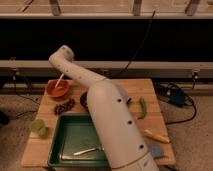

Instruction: Wipe red bowl with brush

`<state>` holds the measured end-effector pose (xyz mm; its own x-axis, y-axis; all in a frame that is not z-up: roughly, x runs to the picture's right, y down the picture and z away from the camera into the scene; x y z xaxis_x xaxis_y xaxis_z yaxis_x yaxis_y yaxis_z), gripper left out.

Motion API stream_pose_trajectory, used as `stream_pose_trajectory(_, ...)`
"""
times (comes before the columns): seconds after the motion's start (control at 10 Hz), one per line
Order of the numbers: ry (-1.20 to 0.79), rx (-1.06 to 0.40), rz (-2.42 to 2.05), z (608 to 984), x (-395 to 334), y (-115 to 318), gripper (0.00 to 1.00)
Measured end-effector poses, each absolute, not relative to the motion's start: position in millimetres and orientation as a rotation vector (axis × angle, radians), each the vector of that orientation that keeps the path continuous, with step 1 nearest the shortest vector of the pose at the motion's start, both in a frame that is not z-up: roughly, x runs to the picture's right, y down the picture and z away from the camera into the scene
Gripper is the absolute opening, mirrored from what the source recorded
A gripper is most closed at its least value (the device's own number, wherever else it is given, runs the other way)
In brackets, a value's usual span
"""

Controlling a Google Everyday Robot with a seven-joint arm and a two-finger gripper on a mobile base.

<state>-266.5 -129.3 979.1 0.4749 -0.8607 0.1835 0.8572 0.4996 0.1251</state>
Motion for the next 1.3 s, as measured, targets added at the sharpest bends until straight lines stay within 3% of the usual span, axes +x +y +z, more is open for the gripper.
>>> stream_pose_trajectory(0.5,-0.32,0.016,-1.055,985.5,-301.0,-106.4,0.0)
stream_pose_trajectory(0.9,-0.332,-0.042,-1.084,976.6,-271.0,-74.5,0.0)
stream_pose_trajectory(1.3,-0.241,-0.076,-1.1,960.9,-215.5,-82.9,0.0)
